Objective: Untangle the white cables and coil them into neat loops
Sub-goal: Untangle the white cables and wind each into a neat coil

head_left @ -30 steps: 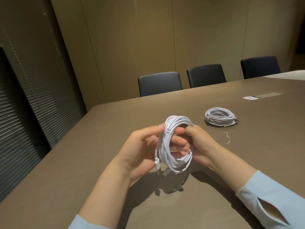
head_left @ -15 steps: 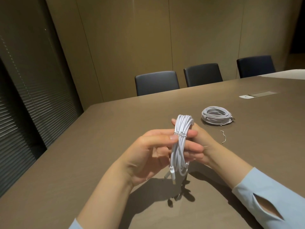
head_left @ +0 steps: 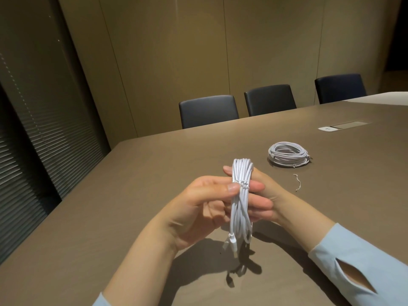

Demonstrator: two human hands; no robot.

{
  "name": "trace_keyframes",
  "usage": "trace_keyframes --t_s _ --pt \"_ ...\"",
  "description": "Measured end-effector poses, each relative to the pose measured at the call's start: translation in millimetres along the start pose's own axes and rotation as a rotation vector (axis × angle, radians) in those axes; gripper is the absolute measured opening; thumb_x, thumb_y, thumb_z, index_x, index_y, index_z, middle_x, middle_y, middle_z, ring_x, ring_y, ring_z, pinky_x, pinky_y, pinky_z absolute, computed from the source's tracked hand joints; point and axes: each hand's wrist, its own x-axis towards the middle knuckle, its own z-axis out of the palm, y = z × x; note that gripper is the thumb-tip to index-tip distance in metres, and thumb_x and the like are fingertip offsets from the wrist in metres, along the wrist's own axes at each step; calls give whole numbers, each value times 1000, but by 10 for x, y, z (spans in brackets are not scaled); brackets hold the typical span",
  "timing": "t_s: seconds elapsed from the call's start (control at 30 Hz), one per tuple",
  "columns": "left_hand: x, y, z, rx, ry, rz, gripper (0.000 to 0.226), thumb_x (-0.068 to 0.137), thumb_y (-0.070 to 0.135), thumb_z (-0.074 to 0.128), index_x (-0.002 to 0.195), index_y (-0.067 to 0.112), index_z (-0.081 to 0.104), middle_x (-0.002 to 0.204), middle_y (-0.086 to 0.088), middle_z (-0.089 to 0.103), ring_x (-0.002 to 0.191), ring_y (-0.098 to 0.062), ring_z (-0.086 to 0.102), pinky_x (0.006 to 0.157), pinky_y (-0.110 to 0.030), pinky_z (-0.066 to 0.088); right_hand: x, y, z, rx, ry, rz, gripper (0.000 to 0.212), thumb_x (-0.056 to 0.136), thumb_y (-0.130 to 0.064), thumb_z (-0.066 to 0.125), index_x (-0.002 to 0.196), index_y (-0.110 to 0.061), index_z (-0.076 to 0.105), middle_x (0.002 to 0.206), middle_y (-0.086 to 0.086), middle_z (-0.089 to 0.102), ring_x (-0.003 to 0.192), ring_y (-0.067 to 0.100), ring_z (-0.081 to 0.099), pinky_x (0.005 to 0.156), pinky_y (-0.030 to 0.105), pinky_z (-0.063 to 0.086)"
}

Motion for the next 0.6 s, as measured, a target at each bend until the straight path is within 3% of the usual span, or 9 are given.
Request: trace_keyframes --t_s 0.07,0.13,0.27,0.4,0.5,0.6 --pt "-6 -11 -20 -8 -29 -1 45 84 21 64 119 -7 63 106 -20 71 96 -32 69 93 -41 52 6 6 6 -30 -26 7 56 101 -20 40 50 -11 61 36 -1 51 31 7 51 36 16 43" --pt "-10 -10 -24 -11 -23 -9 41 83 21 63 115 -5 66 103 -18 72 93 -30 70 92 -40 53 34 33 -19 -51 -18 7 58 101 -17 40 48 -12 61 36 -1 51 32 7 51 37 16 44" --pt "1 2 -52 -27 128 -9 25 84 16 59 96 0 75 90 -16 74 83 -29 73 83 -38 58 137 71 -105 -103 100 0 34 87 -6 49 55 -13 58 48 4 41 38 13 39 38 17 32" --pt "-23 -22 -104 -143 168 -41 26 82 14 58 93 -3 75 86 -19 74 79 -31 73 76 -36 59 185 100 -172 -168 213 17 45 86 4 39 49 -17 54 49 1 30 41 12 23 41 19 18" --pt "-33 5 -134 -153 203 -108 38 82 26 63 102 -5 73 99 -23 72 89 -34 71 86 -42 56 191 81 -170 -219 242 35 22 87 3 39 74 -11 49 53 2 27 41 12 22 45 22 18" --pt "-5 7 -178 -14 377 -202 57 83 49 63 105 -2 72 97 -23 71 81 -30 71 85 -41 57 202 68 -173 -358 286 77 17 89 1 42 78 -12 47 48 -3 24 39 10 19 38 18 19"
